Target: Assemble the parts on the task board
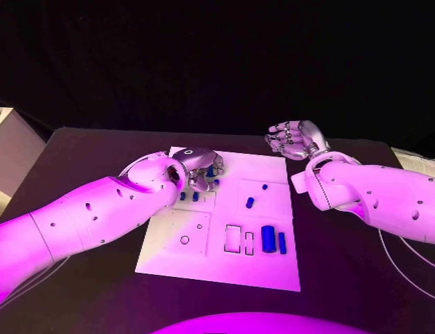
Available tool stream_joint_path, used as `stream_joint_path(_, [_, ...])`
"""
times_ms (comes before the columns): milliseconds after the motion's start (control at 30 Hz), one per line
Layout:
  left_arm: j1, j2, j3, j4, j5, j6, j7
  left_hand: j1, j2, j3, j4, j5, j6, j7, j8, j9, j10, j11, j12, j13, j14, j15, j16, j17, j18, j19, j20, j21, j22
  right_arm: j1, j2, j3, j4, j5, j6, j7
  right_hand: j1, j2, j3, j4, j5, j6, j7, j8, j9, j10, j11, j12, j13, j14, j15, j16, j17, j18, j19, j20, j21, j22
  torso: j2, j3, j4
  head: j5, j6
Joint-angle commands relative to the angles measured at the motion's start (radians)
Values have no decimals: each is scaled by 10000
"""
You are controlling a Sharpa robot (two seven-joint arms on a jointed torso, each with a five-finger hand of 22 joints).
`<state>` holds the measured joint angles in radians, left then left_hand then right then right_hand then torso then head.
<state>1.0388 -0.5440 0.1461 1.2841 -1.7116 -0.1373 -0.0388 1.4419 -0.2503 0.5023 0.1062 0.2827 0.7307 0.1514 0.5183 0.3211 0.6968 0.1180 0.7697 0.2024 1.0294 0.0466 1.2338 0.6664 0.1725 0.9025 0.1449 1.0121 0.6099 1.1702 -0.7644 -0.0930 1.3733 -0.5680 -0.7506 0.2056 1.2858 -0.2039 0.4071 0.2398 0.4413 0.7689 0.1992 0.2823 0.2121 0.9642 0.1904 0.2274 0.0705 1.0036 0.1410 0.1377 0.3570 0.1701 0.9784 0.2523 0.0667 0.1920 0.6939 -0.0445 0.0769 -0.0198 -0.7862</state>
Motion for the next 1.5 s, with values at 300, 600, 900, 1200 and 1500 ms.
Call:
stream_joint_path(300, [30,223,-11,-165,-360,683,-386,76,67,279,-50,-14,497,-96,-379,-301,331,-110,52,-190,362,-91,544,371,120,3,-59,344,215,-3,11,3,23,-37,140,91,68,60,-13,-56,45,83,583,-35,-11,39,20,-42,-15,64,37,-50,-19,138,-33,-1,-6,-20,-3,-7,11,-43,-56])
stream_joint_path(600, [31,361,-24,-337,-381,881,-459,53,78,344,-68,-20,615,-107,-511,-385,411,-138,34,-257,460,-116,705,455,122,5,-78,440,278,-2,37,3,26,-63,145,97,68,60,-13,-56,45,83,583,-35,-11,39,20,-42,-15,64,37,-50,-19,138,-33,-1,-6,-20,-11,-10,25,-63,-101])
stream_joint_path(900, [30,408,-28,-450,-344,959,-380,100,188,523,-153,-23,874,-47,-685,-490,663,-127,-87,-414,441,-90,834,392,112,-47,-69,592,385,-2,40,3,37,-96,145,102,68,60,-13,-56,45,83,583,-35,-11,39,20,-42,-15,64,37,-50,-19,138,-33,-1,-6,-20,-16,-15,20,-71,-134])
stream_joint_path(1200, [29,420,-36,-485,-258,950,-249,28,411,775,-292,-50,1544,-69,-951,-495,1670,-285,-580,-762,848,-209,1239,695,126,-60,-142,936,602,-2,64,3,19,-142,145,125,68,60,-13,-56,45,83,583,-35,-11,39,20,-42,-15,64,37,-50,-19,138,-33,-1,-6,-20,-34,-18,30,-64,-161])
stream_joint_path(1500, [29,406,-39,-483,-109,976,-193,-161,499,814,-328,-70,1815,-103,-1321,-379,2333,-324,-1593,-1188,847,-247,1287,483,121,-116,-176,967,622,-3,75,3,7,-205,155,128,51,68,-7,-59,44,93,583,-43,-17,49,21,-48,-31,80,37,-64,-52,138,-26,0,-3,-58,-32,-19,33,-47,-170])
